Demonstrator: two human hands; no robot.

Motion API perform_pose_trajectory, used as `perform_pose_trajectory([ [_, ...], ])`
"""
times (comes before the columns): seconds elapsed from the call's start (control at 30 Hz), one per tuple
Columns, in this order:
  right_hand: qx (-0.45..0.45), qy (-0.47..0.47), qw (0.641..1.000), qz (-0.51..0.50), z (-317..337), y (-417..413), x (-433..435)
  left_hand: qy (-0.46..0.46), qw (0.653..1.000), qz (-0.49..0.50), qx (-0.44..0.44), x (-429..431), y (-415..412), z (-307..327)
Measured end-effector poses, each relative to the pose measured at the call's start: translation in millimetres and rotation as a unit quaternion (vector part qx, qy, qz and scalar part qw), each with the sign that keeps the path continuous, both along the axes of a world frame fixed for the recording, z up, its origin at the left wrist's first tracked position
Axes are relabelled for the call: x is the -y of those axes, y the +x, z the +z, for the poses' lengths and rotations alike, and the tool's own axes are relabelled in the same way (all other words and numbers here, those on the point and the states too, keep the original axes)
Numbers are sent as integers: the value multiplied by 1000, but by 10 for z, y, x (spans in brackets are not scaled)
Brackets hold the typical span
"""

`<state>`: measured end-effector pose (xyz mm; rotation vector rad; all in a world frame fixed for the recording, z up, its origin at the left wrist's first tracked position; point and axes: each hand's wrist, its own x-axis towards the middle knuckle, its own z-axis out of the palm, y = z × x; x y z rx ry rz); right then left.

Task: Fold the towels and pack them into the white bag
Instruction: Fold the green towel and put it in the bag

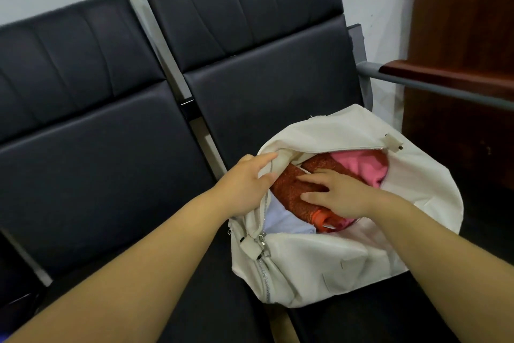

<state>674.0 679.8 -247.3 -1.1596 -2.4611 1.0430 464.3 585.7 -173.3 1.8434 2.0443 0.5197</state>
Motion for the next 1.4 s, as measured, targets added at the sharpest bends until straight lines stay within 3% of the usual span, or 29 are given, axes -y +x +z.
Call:
perform_pose_trajectory([
  [0.17, -87, 83, 992, -46, 340, 149, 537, 32, 999, 0, 43, 363, -24, 66],
  [0.33, -143, 149, 978, -24, 667, -169, 1215, 68, 996, 50, 14, 1207, -353, 87],
  [0.57, 12, 137, 974, 179, 770, -1319, 2371, 32, 985, 169, -18, 3055, -1487, -169],
  [0.77, 74, 99, 948, 295, 624, -2731, 3347, 20, 958, 275, -79, 4669, -2532, -234],
  [0.93, 76, 86, 926, 360, 487, -3840, 4096, 24, 911, 392, -125, 5653, -3337, -234],
  [1.13, 47, 67, 935, 346, 256, -4947, 4593, 66, 864, 489, -96, 6117, -3966, -440],
  [1.4, 28, 14, 948, 316, -128, -5722, 4580, 97, 868, 486, -37, 5993, -4316, -785],
])
